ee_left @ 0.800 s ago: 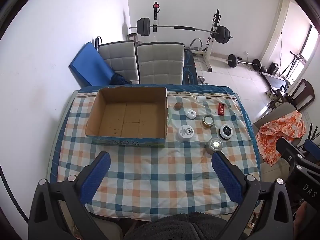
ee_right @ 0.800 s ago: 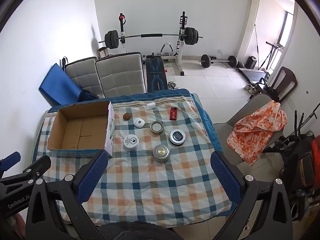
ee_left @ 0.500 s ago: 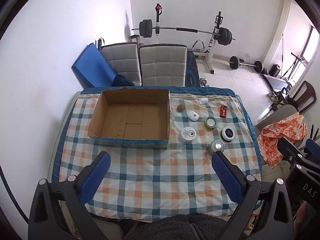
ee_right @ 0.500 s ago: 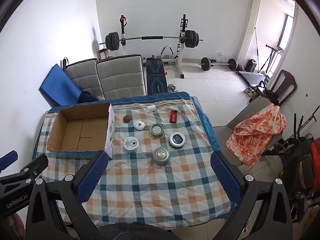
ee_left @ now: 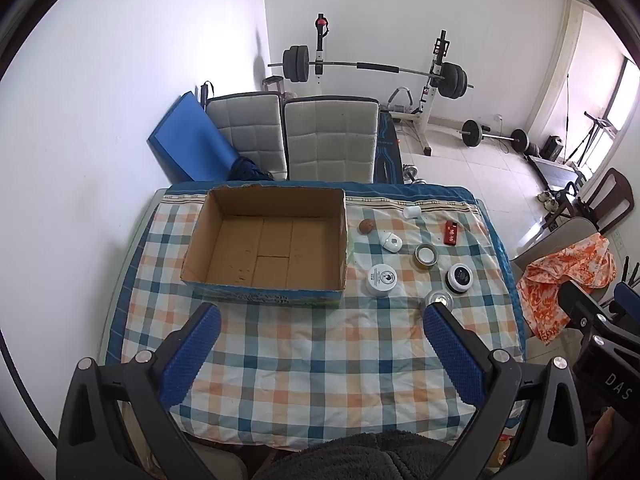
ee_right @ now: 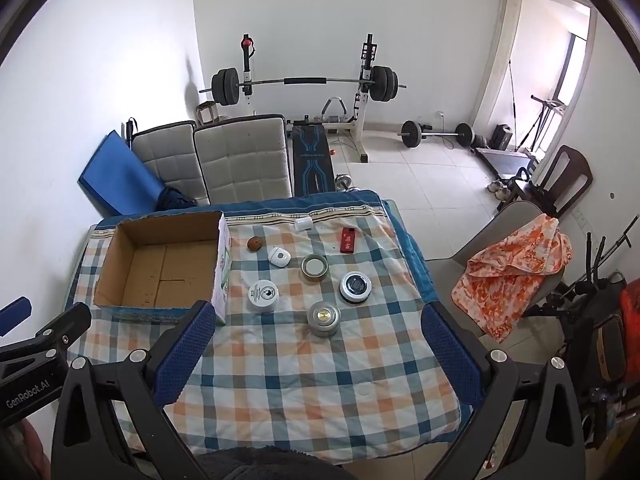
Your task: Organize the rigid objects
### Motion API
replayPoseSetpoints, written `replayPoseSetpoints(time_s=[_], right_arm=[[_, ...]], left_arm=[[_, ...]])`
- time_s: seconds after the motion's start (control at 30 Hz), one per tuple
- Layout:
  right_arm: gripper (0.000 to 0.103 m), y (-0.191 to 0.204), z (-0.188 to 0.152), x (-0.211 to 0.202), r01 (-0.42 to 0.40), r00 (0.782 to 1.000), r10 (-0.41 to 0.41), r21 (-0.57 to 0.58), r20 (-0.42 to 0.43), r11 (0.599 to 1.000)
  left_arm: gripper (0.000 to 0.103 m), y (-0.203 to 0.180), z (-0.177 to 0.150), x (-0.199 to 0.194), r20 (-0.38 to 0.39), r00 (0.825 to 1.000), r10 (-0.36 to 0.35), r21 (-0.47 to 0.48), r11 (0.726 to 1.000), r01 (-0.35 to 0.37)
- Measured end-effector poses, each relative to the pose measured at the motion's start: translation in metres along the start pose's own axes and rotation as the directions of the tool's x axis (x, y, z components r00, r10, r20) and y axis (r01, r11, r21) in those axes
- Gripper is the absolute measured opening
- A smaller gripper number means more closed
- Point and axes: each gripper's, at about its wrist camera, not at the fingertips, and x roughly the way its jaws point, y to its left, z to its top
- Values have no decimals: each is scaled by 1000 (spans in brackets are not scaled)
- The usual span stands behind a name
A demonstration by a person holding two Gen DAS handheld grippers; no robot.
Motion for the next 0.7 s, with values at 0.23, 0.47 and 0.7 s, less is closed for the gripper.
replayPoseSetpoints(time_s=[0.23, 0.47, 0.7], right_arm=[[103, 2, 4, -4, 5, 1000, -5, 4, 13, 1000], [103, 7, 10, -5, 8, 1000, -8, 1, 24, 1000], [103, 6, 12, -5, 8, 1000, -8, 1, 24, 1000]], left_arm=[[103, 1, 4, -4, 32, 999, 2, 6, 1000, -2], [103, 2, 6, -4, 37, 999, 1, 5, 1000, -1], [103, 4, 8, -4, 39, 999, -2, 2, 1000, 2]])
